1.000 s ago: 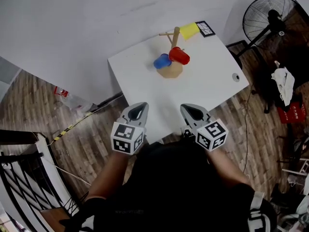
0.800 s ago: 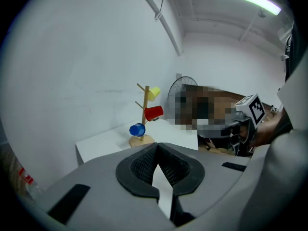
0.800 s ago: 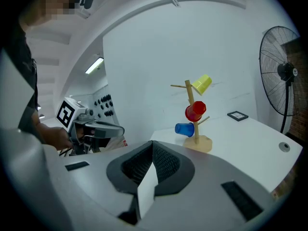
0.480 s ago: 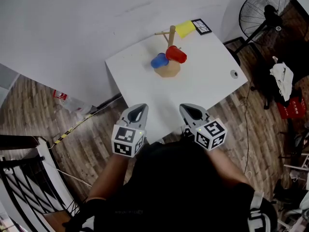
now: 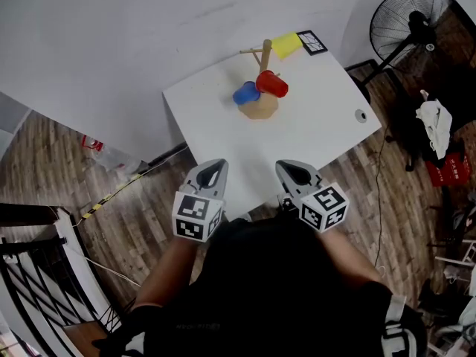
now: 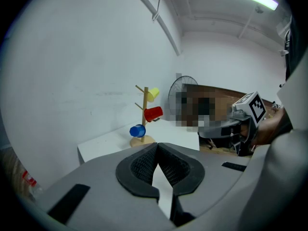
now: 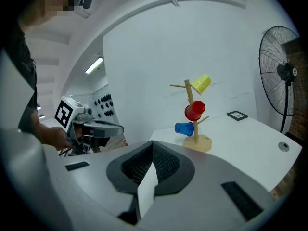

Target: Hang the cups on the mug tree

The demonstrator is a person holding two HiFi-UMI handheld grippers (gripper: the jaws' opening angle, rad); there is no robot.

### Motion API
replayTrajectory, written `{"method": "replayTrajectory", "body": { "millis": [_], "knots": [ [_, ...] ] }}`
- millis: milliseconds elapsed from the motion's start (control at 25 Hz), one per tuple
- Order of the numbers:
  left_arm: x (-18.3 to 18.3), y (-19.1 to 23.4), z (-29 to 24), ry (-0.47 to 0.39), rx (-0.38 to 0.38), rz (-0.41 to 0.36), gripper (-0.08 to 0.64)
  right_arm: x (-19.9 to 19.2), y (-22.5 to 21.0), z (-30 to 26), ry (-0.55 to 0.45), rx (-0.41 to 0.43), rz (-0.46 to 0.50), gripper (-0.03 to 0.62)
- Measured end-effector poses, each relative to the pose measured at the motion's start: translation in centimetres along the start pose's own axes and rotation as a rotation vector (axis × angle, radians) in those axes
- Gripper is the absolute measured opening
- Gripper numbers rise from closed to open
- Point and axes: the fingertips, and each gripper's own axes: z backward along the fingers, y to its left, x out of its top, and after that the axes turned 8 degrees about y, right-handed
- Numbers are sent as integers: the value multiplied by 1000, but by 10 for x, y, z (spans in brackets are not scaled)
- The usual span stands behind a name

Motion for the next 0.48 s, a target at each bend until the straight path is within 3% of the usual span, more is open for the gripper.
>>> {"method": "replayTrajectory", "body": {
  "millis": [480],
  "knots": [
    [6,-2,-4,-7,-5,-3,17,2,-4,1,-4,0,-2,8]
  ]
}}
